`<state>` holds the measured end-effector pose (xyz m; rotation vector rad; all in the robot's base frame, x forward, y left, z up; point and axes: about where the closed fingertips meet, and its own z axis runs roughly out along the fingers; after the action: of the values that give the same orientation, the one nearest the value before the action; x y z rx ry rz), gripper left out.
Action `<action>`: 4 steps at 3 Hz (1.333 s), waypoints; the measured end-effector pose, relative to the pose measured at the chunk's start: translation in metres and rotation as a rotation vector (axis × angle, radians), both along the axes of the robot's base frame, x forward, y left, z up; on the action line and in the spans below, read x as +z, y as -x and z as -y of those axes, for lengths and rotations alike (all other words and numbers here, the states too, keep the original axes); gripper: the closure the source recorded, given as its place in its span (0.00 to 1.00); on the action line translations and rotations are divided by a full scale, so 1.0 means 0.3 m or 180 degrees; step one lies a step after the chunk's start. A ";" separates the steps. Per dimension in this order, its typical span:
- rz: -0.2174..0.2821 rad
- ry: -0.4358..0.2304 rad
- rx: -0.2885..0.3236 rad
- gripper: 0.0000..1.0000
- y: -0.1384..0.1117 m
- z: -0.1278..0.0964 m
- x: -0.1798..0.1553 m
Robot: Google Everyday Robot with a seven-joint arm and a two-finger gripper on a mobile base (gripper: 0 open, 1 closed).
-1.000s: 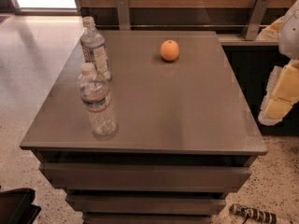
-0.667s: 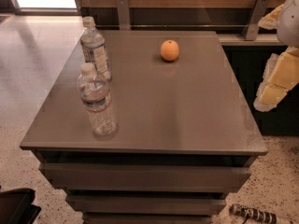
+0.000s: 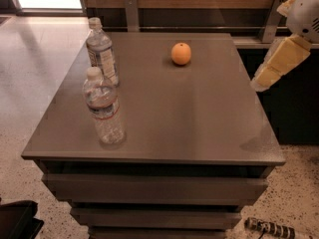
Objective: Pick orange
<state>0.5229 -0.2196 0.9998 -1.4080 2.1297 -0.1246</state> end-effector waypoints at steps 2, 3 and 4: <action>0.0291 -0.1006 -0.0337 0.00 -0.102 -0.041 -0.162; 0.0546 -0.1121 -0.0423 0.00 -0.151 -0.035 -0.112; 0.0546 -0.1117 -0.0421 0.00 -0.152 -0.035 -0.112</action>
Offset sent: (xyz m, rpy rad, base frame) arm 0.0625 0.0076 -0.0610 0.5335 -0.2416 -0.1818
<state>0.5684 -0.2090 0.9660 -1.0177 1.9852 0.0729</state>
